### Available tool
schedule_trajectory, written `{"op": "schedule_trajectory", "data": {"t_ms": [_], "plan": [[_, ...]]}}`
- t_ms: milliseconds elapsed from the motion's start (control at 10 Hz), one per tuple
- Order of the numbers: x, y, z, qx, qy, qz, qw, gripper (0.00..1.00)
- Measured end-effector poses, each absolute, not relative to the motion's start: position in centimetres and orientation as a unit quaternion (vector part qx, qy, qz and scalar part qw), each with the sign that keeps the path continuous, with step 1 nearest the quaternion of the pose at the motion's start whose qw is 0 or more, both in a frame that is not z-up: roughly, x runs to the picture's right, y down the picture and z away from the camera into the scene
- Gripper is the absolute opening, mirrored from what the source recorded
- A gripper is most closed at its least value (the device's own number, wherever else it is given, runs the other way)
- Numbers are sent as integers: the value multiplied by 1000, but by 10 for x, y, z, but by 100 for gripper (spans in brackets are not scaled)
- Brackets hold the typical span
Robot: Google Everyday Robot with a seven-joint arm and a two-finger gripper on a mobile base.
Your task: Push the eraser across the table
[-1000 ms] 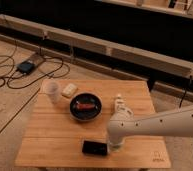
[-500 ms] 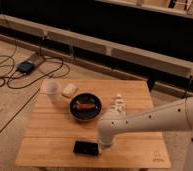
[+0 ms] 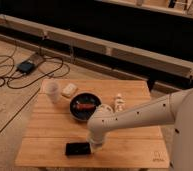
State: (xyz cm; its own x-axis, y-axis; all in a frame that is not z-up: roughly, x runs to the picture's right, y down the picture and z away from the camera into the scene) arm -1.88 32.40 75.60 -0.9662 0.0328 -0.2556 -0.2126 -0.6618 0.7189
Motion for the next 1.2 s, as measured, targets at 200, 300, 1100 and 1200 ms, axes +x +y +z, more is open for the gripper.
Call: {"op": "schedule_trajectory", "data": {"t_ms": [200, 300, 1100, 1200], "plan": [[-38, 323, 755, -120, 407, 901, 87, 15], [-47, 325, 754, -125, 409, 899, 98, 15], [-123, 352, 721, -172, 419, 871, 190, 15], [-131, 356, 716, -178, 420, 867, 201, 15]]}}
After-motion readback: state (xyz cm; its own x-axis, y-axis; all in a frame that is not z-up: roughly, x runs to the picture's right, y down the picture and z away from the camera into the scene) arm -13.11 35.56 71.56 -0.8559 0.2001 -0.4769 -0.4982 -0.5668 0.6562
